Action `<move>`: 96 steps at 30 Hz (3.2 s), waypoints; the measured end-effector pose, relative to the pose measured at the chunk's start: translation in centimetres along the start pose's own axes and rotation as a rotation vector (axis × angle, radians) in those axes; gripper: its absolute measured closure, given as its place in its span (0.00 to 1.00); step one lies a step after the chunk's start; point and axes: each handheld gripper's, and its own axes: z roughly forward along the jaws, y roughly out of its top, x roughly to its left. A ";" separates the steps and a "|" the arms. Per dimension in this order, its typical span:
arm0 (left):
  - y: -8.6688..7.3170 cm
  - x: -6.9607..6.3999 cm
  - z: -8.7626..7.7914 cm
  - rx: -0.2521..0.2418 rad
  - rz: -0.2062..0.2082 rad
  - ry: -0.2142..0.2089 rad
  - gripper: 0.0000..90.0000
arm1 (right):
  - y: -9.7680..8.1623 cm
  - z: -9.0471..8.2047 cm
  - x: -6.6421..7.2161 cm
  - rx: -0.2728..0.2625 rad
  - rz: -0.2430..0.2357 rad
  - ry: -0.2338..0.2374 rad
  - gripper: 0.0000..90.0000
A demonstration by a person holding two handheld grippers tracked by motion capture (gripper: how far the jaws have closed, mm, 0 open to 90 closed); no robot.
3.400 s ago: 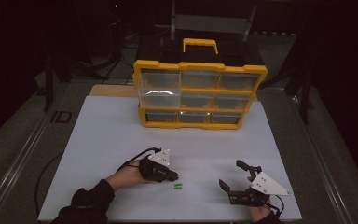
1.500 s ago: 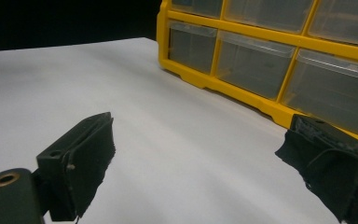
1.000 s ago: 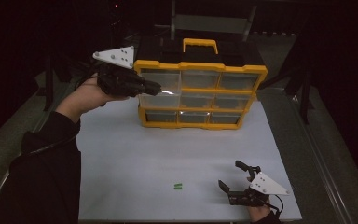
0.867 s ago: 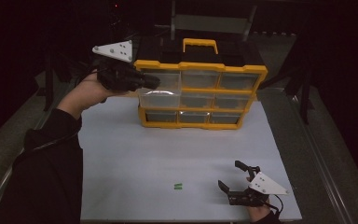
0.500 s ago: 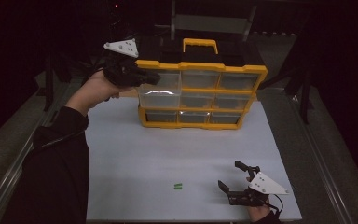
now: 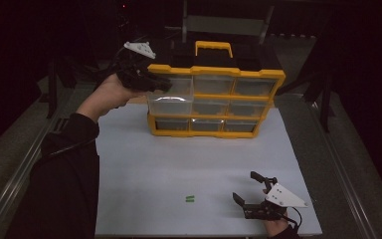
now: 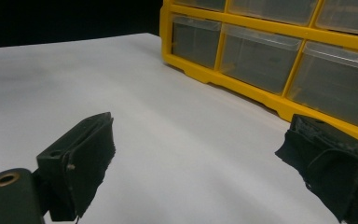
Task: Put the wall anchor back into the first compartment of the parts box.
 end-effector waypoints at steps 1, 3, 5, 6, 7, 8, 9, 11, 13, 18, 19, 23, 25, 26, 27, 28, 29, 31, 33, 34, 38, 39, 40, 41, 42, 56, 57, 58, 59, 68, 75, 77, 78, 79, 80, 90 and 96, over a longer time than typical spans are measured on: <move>0.1 0.0 -0.2 -0.006 0.006 0.000 0.73 | 0.0 0.0 0.0 0.000 0.000 0.000 0.09; 0.2 -0.1 -0.4 -0.007 -0.001 -0.003 0.63 | 0.0 0.0 0.0 0.001 -0.003 -0.001 0.09; 0.2 -0.5 -0.8 -0.010 0.008 -0.002 0.54 | 0.0 0.0 0.0 -0.001 -0.006 -0.003 0.09; 0.2 -0.6 -0.9 -0.013 0.017 0.005 0.49 | 0.1 0.0 0.0 0.000 -0.006 -0.003 0.09; 0.2 -0.7 -1.0 -0.014 0.019 0.007 0.40 | 0.1 0.0 0.0 -0.001 -0.005 -0.003 0.09; 0.2 -0.9 -1.2 -0.019 0.018 0.006 0.34 | 0.1 0.0 0.0 -0.001 -0.007 -0.004 0.09; 0.2 -1.1 -1.4 -0.021 0.026 0.005 0.28 | 0.1 0.0 0.0 -0.001 -0.006 -0.005 0.09; 0.1 -1.5 -1.6 -0.015 0.039 0.004 0.14 | 0.1 0.0 0.0 0.000 -0.007 -0.005 0.09; 0.0 -1.9 -1.8 -0.024 0.043 -0.025 0.02 | 0.1 0.0 0.1 -0.001 -0.006 -0.005 0.09; -0.1 -3.1 -2.5 -0.059 0.067 -0.031 0.00 | 0.1 0.0 0.1 -0.001 -0.005 -0.006 0.09; -0.2 -3.4 -2.8 -0.068 0.076 -0.037 0.00 | 0.1 0.0 0.1 -0.001 -0.006 -0.006 0.09; -0.5 -4.6 -3.2 -0.085 0.096 -0.048 0.00 | 0.1 0.0 0.1 -0.001 -0.009 -0.005 0.09; -0.6 -5.0 -3.2 -0.085 0.103 -0.048 0.00 | 0.1 0.0 0.1 -0.001 -0.005 -0.005 0.09; -0.7 -5.2 -3.2 -0.085 0.106 -0.050 0.00 | 0.1 0.0 0.1 -0.002 -0.006 -0.006 0.09; -1.0 -5.7 -3.2 -0.090 0.104 -0.056 0.00 | 0.1 0.0 0.1 -0.003 -0.008 -0.004 0.09; -1.2 -5.9 -3.2 -0.089 0.107 -0.064 0.00 | 0.1 0.0 0.1 -0.003 -0.011 -0.005 0.09; -1.3 -6.2 -3.1 -0.088 0.112 -0.065 0.00 | 0.1 0.0 0.1 -0.003 -0.011 -0.006 0.09; -1.7 -6.7 -3.0 -0.089 0.119 -0.082 0.00 | 0.2 0.0 0.1 -0.006 -0.007 -0.002 0.09; -2.0 -7.2 -2.8 -0.093 0.127 -0.086 0.00 | 0.2 0.0 0.1 -0.007 -0.008 -0.003 0.09; -2.2 -7.5 -2.6 -0.095 0.128 -0.097 0.00 | 0.2 0.0 0.1 -0.008 -0.009 -0.002 0.09; -2.5 -8.0 -2.3 -0.090 0.135 -0.104 0.00 | 0.2 0.0 0.1 -0.007 -0.014 -0.005 0.09; -2.5 -8.0 -2.3 -0.090 0.135 -0.104 0.00 | 0.2 0.0 0.1 -0.007 -0.014 -0.005 0.09; -2.9 -8.7 -1.9 -0.084 0.144 -0.120 0.00 | 0.2 0.0 0.1 -0.003 -0.012 -0.006 0.09; -3.3 -9.1 -1.7 -0.087 0.148 -0.129 0.00 | 0.2 0.0 0.1 -0.005 -0.014 -0.007 0.09; -3.5 -9.3 -1.6 -0.086 0.150 -0.134 0.00 | 0.2 0.0 0.1 -0.006 -0.014 -0.006 0.09; -6.9 -11.7 1.7 -0.052 0.157 -0.200 0.00 | 0.2 0.0 0.1 -0.001 -0.015 -0.001 0.09; -7.1 -11.8 1.9 -0.046 0.162 -0.202 0.00 | 0.2 0.0 0.1 -0.003 -0.017 -0.001 0.09; -7.5 -11.9 2.3 -0.040 0.162 -0.216 0.00 | 0.2 0.0 0.1 -0.004 -0.019 -0.002 0.09; -7.7 -12.1 2.6 -0.037 0.163 -0.209 0.00 | 0.2 0.0 0.1 -0.002 -0.018 0.000 0.09; -10.0 -13.0 4.9 -0.013 0.158 -0.263 0.00 | 0.2 0.0 0.1 -0.003 -0.014 -0.001 0.09; -11.8 -13.6 6.5 0.001 0.151 -0.290 0.00 | 0.2 0.0 0.1 -0.002 -0.015 0.000 0.09; -12.6 -13.9 7.3 0.000 0.144 -0.304 0.00 | 0.2 0.0 0.1 -0.001 -0.015 0.000 0.09; -12.8 -14.0 7.5 0.002 0.140 -0.307 0.00 | 0.2 0.0 0.1 0.000 -0.015 0.001 0.09; -13.0 -14.0 7.7 0.004 0.141 -0.312 0.00 | 0.2 0.0 0.1 0.001 -0.017 0.002 0.09; -13.0 -14.0 7.7 0.004 0.141 -0.312 0.00 | 0.2 0.0 0.1 0.001 -0.017 0.002 0.09; -16.3 -14.8 11.1 0.033 0.119 -0.361 0.03 | 0.2 0.0 0.2 0.001 -0.016 0.004 0.09; -18.3 -14.7 13.0 0.053 0.097 -0.381 0.16 | 0.2 0.0 0.2 0.002 -0.016 0.006 0.09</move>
